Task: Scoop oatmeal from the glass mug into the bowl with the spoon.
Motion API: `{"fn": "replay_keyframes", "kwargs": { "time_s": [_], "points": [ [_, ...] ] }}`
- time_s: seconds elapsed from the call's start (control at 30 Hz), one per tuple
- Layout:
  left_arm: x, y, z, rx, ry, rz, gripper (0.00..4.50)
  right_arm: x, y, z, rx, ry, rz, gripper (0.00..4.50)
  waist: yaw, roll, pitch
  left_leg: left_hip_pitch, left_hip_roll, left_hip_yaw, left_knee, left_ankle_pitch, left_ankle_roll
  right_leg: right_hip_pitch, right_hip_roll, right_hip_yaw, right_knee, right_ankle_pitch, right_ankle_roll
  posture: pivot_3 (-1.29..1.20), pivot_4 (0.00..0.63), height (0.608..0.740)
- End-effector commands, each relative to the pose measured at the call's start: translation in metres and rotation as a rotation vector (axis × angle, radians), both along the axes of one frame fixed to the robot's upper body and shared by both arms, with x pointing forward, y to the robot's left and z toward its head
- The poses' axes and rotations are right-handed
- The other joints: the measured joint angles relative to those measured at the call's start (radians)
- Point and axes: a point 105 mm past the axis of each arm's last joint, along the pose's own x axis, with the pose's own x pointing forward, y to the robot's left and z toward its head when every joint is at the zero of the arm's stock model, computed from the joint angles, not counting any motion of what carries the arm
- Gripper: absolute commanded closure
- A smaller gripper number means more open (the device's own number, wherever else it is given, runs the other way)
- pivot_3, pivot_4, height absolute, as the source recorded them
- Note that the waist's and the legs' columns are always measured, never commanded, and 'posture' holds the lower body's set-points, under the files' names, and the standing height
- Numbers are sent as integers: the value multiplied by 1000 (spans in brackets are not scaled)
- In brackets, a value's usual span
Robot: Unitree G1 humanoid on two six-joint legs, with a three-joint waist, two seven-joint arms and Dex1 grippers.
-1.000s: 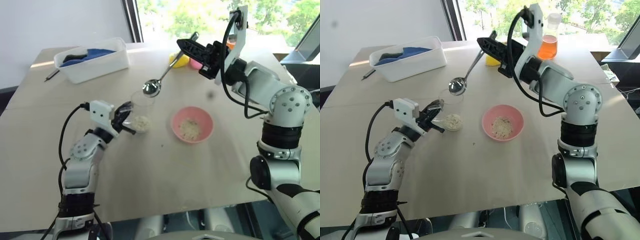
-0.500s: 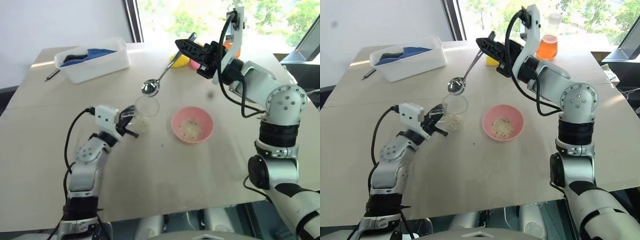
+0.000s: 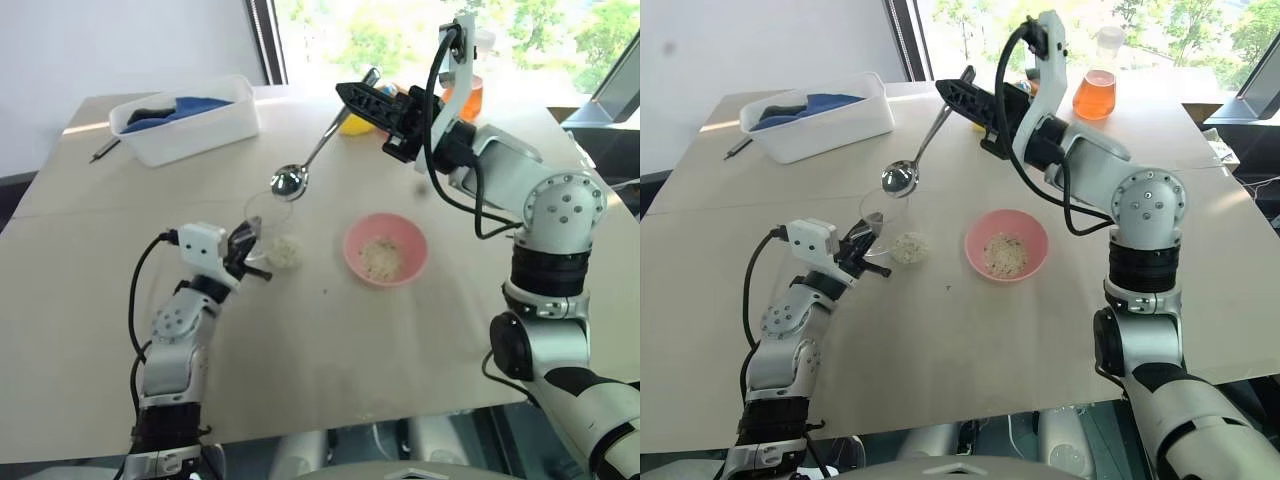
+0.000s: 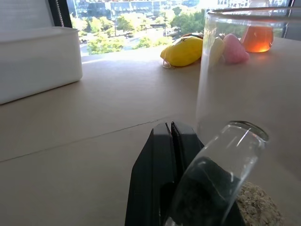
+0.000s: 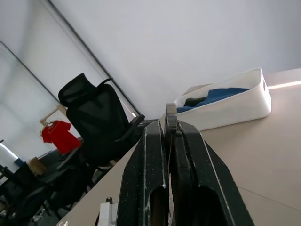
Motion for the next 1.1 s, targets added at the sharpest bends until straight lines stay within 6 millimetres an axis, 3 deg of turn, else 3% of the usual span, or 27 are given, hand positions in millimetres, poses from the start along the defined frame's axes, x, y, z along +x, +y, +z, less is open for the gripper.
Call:
{"fn": "replay_keyframes", "kwargs": {
  "time_s": [0.03, 0.33, 1.1],
  "points": [
    [-3, 1, 5, 20, -32, 11, 4417, -12, 6, 12, 0, -79, 29, 4500, 0, 0, 0, 0, 0, 0, 0, 0, 0, 0, 0, 0, 0, 0, 0, 0, 150, 740],
    [-7, 3, 14, -10, -98, 63, 4417, -10, 9, 10, 4, -72, 32, 4500, 0, 0, 0, 0, 0, 0, 0, 0, 0, 0, 0, 0, 0, 0, 0, 0, 150, 740],
    [-14, -1, 5, 68, -175, 186, 4417, -12, 8, 5, -10, -26, 34, 4500, 0, 0, 0, 0, 0, 0, 0, 0, 0, 0, 0, 0, 0, 0, 0, 0, 150, 740]
  ]
}}
